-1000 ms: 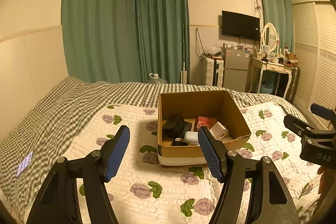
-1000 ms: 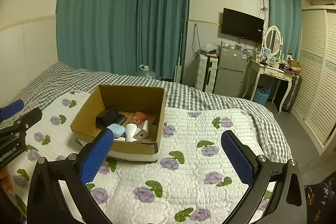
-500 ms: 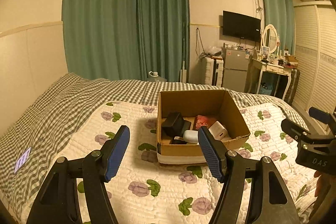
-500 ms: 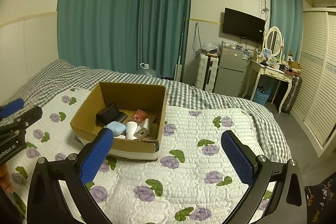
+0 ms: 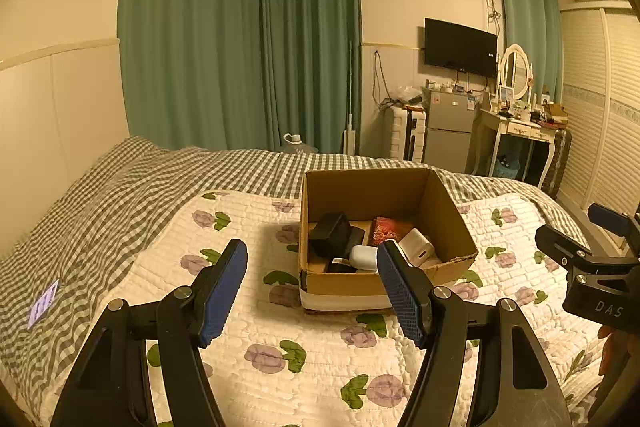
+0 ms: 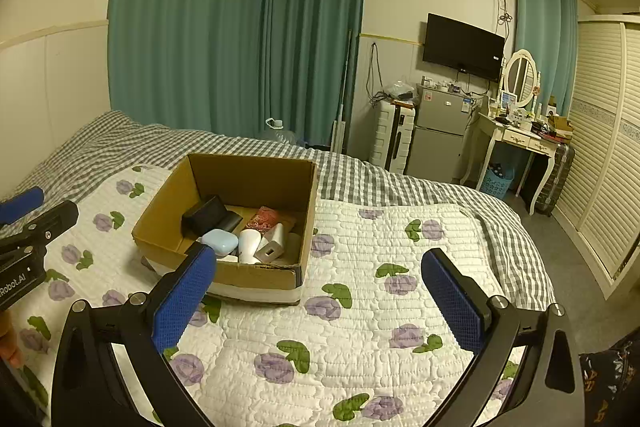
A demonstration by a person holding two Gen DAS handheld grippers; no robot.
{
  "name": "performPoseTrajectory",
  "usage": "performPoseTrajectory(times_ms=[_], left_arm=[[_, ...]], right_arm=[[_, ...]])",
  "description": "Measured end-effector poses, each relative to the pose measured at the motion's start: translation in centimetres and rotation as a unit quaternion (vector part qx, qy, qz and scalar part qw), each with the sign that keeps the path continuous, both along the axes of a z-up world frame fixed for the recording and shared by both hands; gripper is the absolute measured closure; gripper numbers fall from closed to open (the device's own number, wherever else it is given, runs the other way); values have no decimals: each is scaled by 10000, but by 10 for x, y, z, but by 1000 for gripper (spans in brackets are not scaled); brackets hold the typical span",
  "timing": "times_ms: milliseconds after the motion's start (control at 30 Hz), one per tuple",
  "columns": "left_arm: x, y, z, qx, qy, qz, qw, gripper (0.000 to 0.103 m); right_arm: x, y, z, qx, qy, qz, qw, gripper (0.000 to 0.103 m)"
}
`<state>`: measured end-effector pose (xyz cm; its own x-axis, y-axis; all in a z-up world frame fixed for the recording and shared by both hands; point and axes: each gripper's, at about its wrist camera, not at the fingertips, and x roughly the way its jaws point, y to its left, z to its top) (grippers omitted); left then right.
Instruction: Organize rigid objects
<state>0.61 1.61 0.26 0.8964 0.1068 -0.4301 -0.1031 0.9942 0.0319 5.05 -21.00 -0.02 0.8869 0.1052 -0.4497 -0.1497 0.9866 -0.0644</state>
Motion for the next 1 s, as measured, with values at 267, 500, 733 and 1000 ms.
performPoseTrajectory(times_ms=[267, 500, 733, 1000], left_arm=[[1, 1, -1, -4, 37, 14, 10000, 33], [1, 1, -1, 5, 42, 6, 10000, 33], [1, 1, -1, 4, 39, 12, 10000, 33], [1, 1, -1, 3, 41, 12, 10000, 33]], right_arm=[[1, 3, -4, -36, 34, -23, 10000, 0], [1, 5, -6, -67, 57, -11, 10000, 0], [1, 5, -6, -68, 64, -13, 10000, 0], [1, 5, -8, -80, 92, -21, 9999, 0]])
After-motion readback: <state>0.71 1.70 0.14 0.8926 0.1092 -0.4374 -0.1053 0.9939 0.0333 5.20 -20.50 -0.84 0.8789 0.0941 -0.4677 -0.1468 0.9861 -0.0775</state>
